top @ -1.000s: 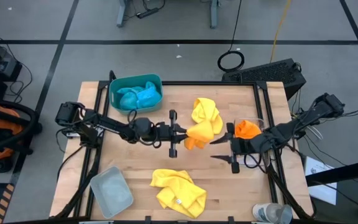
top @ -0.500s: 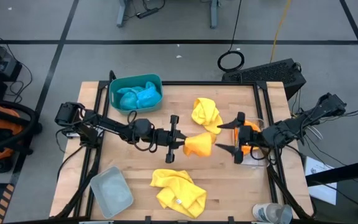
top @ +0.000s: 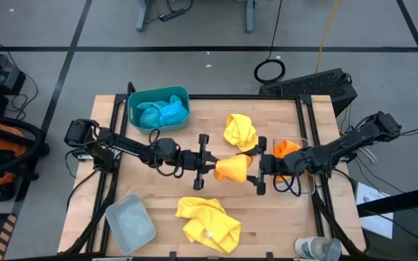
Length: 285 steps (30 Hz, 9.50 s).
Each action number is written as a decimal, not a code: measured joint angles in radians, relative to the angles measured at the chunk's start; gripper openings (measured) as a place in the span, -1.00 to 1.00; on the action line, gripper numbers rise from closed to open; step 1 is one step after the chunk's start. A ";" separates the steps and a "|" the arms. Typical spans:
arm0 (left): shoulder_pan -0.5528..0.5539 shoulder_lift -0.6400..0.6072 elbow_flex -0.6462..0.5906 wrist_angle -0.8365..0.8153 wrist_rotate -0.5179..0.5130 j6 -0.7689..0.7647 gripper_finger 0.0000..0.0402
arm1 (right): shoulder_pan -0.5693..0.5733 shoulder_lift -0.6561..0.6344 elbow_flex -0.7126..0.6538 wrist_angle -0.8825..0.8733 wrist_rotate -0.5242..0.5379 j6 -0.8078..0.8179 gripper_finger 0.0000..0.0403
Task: Sort microfiber towel by color & place in baskets
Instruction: Put the orange microfiber cloth into the transparent bin, then put the top yellow microfiber cloth into the gray bin
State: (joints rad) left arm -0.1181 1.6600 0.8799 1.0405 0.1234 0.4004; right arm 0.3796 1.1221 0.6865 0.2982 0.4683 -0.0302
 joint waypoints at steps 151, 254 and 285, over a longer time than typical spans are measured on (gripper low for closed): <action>-0.158 0.103 0.107 -0.396 -0.469 -0.350 0.01 | 0.249 -0.075 0.342 -1.796 -0.054 1.181 -0.90; -0.208 0.103 0.108 -0.692 -0.468 -0.605 0.01 | -0.721 0.585 0.323 -0.882 -0.319 0.003 -0.14; -0.211 0.103 0.108 -0.778 -0.473 -0.541 0.01 | -0.586 0.595 0.315 -0.701 -0.224 0.035 -0.93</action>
State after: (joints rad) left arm -0.3290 1.7634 0.9874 0.2628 -0.3500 -0.1410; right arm -0.2063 1.7168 1.0011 -0.4032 0.2441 0.0051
